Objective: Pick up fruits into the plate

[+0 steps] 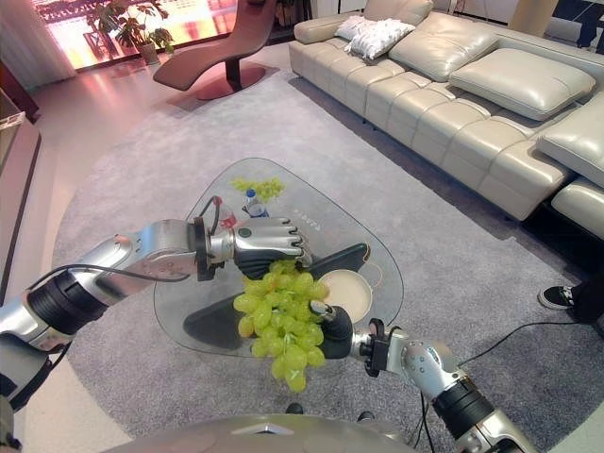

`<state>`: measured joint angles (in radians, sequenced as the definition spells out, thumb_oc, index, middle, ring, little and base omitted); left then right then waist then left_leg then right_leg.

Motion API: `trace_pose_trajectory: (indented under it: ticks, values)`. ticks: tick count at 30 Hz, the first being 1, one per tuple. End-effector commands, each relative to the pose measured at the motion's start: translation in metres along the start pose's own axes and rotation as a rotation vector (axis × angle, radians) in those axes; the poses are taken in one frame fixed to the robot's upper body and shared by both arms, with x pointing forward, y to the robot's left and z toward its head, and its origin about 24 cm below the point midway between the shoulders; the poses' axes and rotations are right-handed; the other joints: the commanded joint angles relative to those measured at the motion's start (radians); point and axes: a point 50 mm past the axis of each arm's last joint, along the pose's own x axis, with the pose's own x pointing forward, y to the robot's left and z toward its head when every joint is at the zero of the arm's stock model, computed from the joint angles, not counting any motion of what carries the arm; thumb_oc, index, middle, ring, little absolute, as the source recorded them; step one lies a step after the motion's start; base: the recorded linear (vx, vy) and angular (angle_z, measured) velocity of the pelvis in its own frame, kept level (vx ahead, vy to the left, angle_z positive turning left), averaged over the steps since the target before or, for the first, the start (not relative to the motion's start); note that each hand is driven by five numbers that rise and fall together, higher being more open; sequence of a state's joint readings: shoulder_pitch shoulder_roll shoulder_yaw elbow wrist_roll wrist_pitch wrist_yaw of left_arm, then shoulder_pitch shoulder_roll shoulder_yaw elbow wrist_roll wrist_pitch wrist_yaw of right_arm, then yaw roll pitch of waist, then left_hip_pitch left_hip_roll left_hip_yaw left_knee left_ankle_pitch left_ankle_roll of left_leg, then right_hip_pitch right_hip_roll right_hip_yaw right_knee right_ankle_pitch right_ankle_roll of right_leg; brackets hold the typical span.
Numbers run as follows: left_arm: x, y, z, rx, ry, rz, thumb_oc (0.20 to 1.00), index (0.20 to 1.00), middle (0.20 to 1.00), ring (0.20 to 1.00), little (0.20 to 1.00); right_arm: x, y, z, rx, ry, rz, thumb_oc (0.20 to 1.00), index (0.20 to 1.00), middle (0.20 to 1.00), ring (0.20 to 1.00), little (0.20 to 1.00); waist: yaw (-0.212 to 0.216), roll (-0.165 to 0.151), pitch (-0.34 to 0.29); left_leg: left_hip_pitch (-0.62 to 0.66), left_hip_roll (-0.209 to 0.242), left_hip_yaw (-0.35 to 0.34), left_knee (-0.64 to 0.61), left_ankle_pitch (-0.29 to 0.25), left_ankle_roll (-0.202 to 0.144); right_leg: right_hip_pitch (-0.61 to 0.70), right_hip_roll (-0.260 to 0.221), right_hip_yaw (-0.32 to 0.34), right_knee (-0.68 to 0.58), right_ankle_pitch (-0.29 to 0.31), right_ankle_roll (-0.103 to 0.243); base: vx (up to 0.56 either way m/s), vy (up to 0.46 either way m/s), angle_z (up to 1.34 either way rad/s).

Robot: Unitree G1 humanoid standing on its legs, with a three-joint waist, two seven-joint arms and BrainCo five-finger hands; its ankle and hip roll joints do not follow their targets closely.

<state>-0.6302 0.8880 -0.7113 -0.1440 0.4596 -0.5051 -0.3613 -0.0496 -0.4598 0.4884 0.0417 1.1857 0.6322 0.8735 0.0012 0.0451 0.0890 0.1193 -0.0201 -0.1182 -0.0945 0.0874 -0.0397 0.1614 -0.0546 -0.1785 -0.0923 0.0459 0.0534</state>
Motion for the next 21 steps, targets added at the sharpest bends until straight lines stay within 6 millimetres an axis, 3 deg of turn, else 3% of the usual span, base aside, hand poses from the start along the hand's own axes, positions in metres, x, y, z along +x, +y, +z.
trace_pose_trajectory:
  ticks: [1, 21]
  values:
    - [0.0015, 0.0323, -0.0083, 0.033, -0.010, 0.082, 0.200, 0.200, 0.200, 0.200, 0.200, 0.0281, 0.0229, 0.0147, -0.076, -0.005, 0.175, 0.200, 0.200, 0.200, 0.200, 0.200, 0.027, -0.042, 0.010, 0.081, -0.028, 0.098, 0.023, -0.181, 0.013, 0.019, -0.014, 0.032, 0.013, -0.064, 0.060, 0.00, 0.000, 0.00]
    - [0.0006, 0.0250, -0.0114, 0.012, 0.013, 0.069, 0.200, 0.200, 0.200, 0.200, 0.200, 0.0267, 0.0210, 0.0130, -0.052, -0.018, 0.161, 0.200, 0.200, 0.200, 0.200, 0.200, 0.028, -0.042, 0.015, 0.084, -0.026, 0.100, 0.022, -0.181, 0.014, 0.021, -0.013, 0.032, 0.013, -0.065, 0.059, 0.00, 0.000, 0.00]
